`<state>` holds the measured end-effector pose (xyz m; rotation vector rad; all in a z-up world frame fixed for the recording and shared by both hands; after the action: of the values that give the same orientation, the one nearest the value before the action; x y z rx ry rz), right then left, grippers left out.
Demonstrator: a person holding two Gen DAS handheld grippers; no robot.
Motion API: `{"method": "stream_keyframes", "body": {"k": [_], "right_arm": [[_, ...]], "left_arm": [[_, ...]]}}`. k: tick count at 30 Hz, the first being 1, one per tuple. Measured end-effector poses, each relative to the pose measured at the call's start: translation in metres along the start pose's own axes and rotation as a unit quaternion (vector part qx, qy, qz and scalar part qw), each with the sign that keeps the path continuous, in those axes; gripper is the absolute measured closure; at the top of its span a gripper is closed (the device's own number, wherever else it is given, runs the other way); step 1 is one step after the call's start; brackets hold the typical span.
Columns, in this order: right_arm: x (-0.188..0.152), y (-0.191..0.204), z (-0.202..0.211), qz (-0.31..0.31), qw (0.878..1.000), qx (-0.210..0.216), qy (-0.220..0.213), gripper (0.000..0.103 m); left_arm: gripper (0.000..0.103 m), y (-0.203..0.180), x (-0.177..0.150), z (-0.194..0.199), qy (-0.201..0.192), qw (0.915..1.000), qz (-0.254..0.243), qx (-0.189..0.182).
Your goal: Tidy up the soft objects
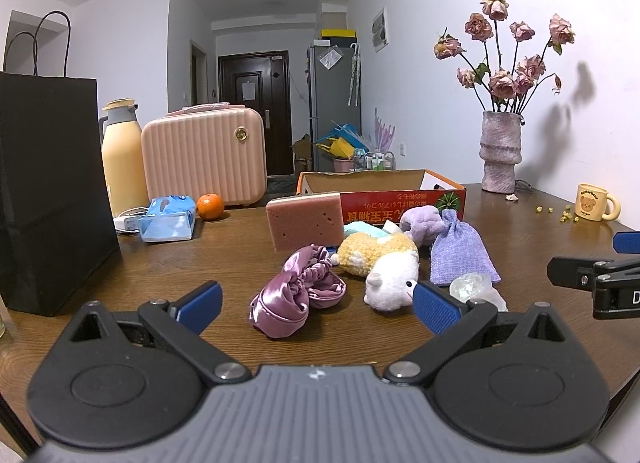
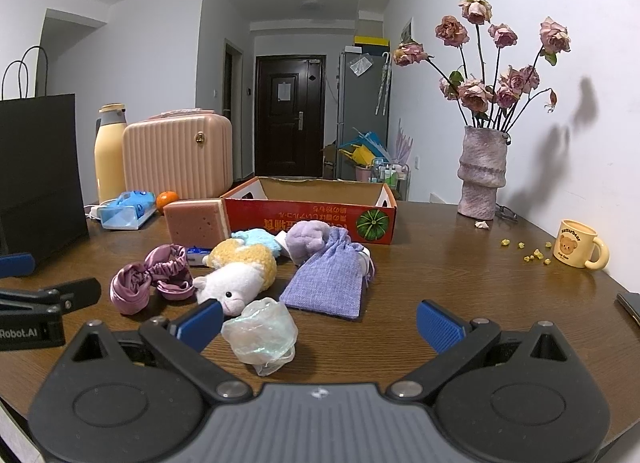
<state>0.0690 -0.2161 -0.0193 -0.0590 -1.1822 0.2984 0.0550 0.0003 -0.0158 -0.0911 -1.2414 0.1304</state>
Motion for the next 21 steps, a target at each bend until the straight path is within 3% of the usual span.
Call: {"method": "stream_keyframes", "body": {"k": [21], "right_arm": [[0.001,0.009,-0.033,0.016,0.999,0.022,0.026,0.0]], "left_arm": [[0.0,0.01,-0.001,-0.024,0.013,0.9998,0.01,0.015]]}}
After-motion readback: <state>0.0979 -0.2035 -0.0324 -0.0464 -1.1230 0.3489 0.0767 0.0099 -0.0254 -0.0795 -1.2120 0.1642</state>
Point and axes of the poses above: each gripper's, at about its wrist camera, not at the fingertips, and z roughly against the way its jaws point, y to its left, x to its top, the point moved 5 cm from there along -z, roughly the way its jaws point, and after that the axes turned 12 degrees about z, right-handed, at the moved point
